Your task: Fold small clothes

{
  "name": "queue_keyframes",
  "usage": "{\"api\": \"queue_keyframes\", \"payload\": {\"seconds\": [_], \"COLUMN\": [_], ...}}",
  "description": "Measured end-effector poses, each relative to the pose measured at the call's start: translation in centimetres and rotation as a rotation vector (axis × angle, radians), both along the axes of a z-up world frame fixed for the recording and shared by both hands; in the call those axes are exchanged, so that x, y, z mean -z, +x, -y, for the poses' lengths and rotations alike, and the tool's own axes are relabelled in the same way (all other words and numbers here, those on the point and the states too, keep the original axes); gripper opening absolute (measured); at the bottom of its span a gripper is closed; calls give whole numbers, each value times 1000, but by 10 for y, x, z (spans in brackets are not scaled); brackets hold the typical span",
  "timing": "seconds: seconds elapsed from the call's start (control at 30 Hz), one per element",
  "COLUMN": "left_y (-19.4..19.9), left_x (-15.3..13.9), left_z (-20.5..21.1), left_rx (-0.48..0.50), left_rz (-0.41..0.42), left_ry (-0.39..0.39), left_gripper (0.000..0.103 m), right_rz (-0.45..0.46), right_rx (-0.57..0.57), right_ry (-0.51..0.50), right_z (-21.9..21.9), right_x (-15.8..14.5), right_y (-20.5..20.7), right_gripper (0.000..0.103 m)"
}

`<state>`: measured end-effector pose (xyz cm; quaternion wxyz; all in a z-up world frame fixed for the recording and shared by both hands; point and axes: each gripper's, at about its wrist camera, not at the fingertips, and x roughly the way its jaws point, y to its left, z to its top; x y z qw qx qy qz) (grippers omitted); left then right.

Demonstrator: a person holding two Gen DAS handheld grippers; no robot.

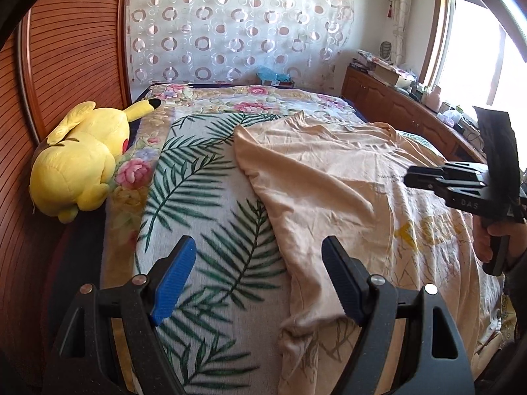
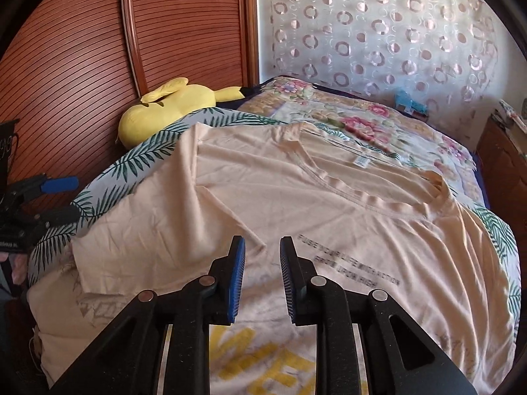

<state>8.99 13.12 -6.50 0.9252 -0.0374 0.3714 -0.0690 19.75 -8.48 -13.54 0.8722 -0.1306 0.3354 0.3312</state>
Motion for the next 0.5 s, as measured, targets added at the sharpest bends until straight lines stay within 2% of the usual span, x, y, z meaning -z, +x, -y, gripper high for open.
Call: {"api": "queue_keyframes", "payload": {"seconds": [0.33,0.43,0.5], "left_y": [72,97,111], "left_x": [-3,-2,-1], "left_z": [-1,-2,1], "left_rx": [8,13,22], "left_rz": [-12,-21,-27], "left_ry": [-11,-19,-12], "left_gripper": [79,67,53], "right_rz": [-38,-54,-57], "right_rx": [91,96,92], "right_ry": [-17,-34,-44], "right_z": [64,76,80], "right_x": [5,10,14], "right_y": [-5,-9,-11], "right_gripper": [22,22,22]}}
